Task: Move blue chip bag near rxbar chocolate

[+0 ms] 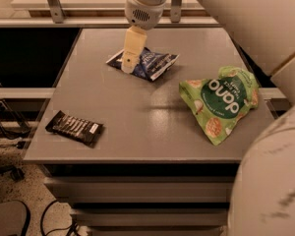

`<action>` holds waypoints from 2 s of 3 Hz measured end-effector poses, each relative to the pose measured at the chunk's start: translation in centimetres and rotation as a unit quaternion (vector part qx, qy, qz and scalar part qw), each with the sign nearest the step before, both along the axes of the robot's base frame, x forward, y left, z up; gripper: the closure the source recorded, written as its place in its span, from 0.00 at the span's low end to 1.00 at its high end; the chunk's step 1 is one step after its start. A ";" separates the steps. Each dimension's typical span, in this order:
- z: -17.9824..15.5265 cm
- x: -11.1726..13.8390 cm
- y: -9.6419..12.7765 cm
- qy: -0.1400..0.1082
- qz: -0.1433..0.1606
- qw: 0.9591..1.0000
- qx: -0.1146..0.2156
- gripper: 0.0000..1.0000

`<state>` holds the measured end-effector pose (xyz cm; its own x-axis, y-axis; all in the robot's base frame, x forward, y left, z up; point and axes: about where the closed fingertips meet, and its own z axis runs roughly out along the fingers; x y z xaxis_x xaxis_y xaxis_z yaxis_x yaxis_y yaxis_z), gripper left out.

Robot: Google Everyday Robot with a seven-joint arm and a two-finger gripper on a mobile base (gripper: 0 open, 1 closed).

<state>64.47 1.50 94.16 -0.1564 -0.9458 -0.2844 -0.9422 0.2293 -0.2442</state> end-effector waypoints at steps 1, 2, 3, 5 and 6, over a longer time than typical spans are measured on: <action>-1.4 1.9 0.4 -0.003 -0.035 0.999 -0.008 0.00; -2.7 3.6 0.2 0.000 -0.059 0.998 -0.014 0.00; -3.9 5.0 -0.3 0.006 -0.071 0.997 -0.019 0.00; -6.8 6.6 -0.1 0.024 -0.071 0.997 -0.029 0.16; -8.3 6.7 0.0 0.032 -0.068 0.997 -0.033 0.47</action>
Offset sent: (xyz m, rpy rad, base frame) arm 0.0556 -0.0034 -0.0399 -0.0399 0.0041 -0.1829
